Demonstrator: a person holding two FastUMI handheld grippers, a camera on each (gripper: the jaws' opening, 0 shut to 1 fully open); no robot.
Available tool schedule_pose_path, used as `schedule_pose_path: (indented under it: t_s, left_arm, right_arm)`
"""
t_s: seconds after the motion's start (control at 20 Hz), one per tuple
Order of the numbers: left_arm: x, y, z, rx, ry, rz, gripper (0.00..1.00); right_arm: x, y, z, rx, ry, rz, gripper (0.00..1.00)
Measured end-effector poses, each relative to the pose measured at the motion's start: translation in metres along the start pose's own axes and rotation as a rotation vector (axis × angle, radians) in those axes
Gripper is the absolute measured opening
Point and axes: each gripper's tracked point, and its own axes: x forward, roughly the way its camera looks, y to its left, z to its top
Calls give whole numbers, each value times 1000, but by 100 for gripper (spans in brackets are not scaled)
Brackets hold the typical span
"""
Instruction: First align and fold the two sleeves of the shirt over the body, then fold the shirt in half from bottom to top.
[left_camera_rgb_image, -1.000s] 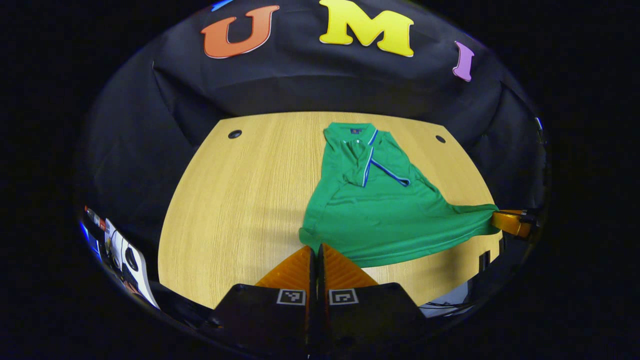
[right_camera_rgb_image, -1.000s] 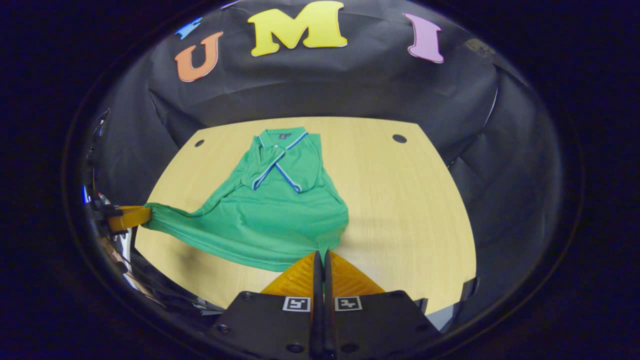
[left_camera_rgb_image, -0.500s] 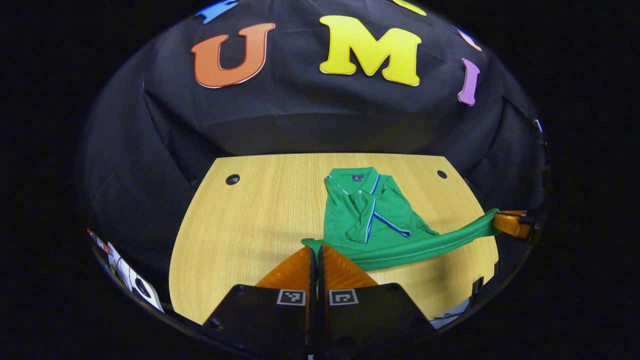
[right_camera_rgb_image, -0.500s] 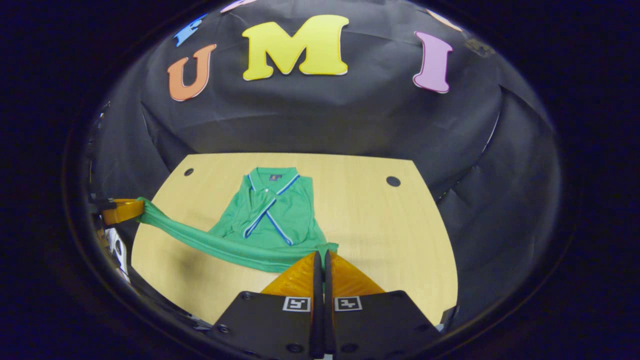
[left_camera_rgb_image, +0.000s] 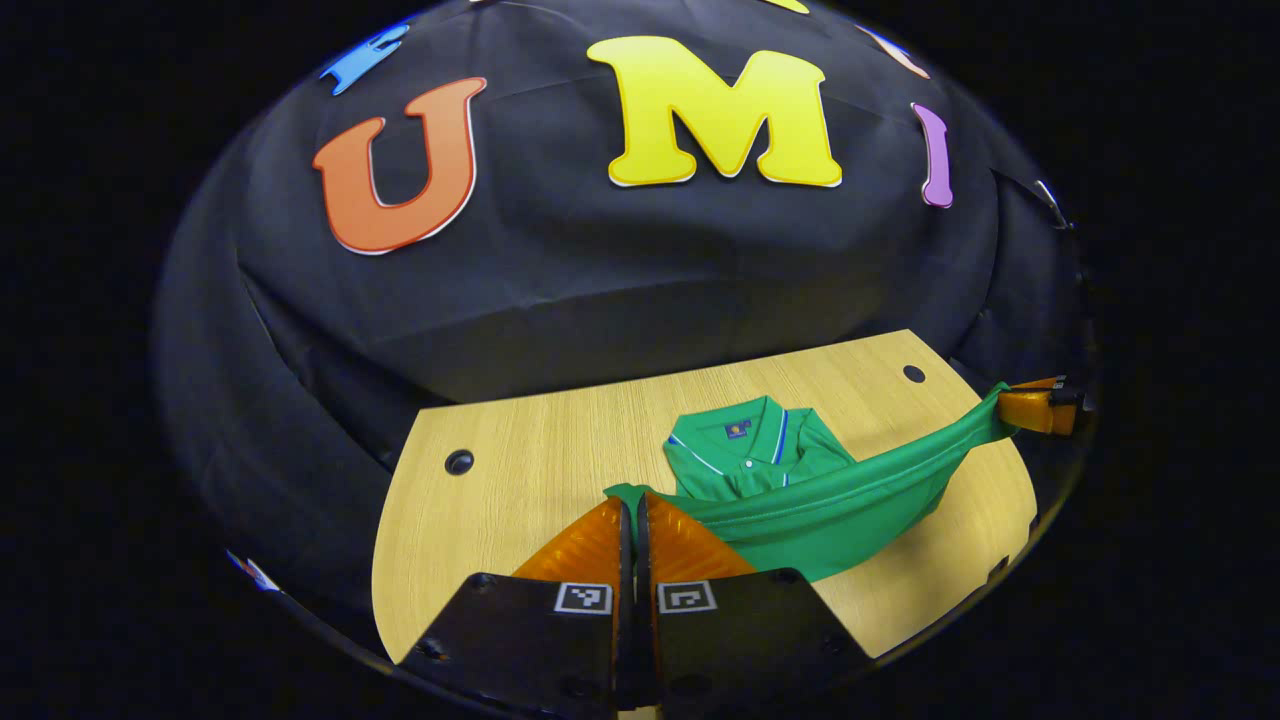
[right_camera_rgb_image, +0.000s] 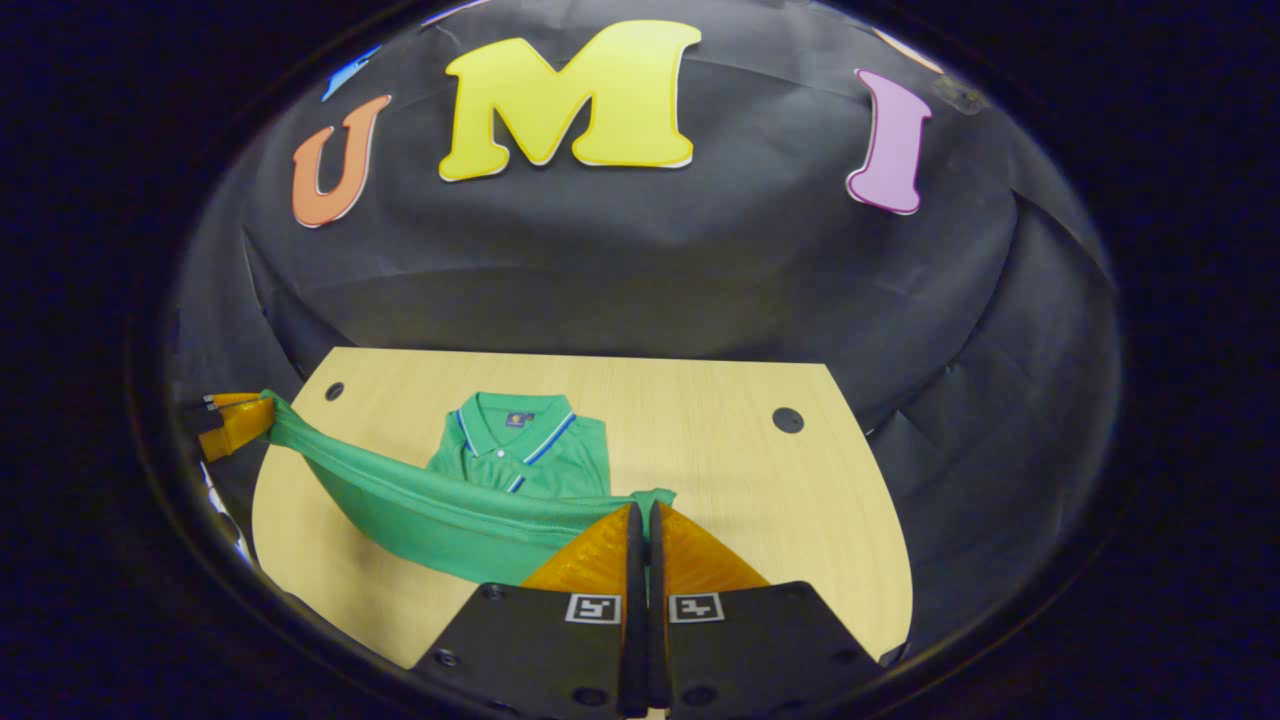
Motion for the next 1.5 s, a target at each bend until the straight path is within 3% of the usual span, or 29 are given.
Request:
schedule_pose_path:
  t_s: [0.45,0.9,1.2,1.5]
  left_arm:
    - [104,-1,13,34,-106,10,2]
    - [195,-5,-21,45,-52,9,2]
    - [219,-6,-36,52,-30,23,3]
    - [224,-10,-45,25,-11,4,5]
  right_arm:
    - [122,21,19,2,3,-57,3]
    - [234,26,6,-20,20,-106,2]
    - [264,24,-9,7,50,-96,0]
    - [254,18,8,4,-7,-125,18]
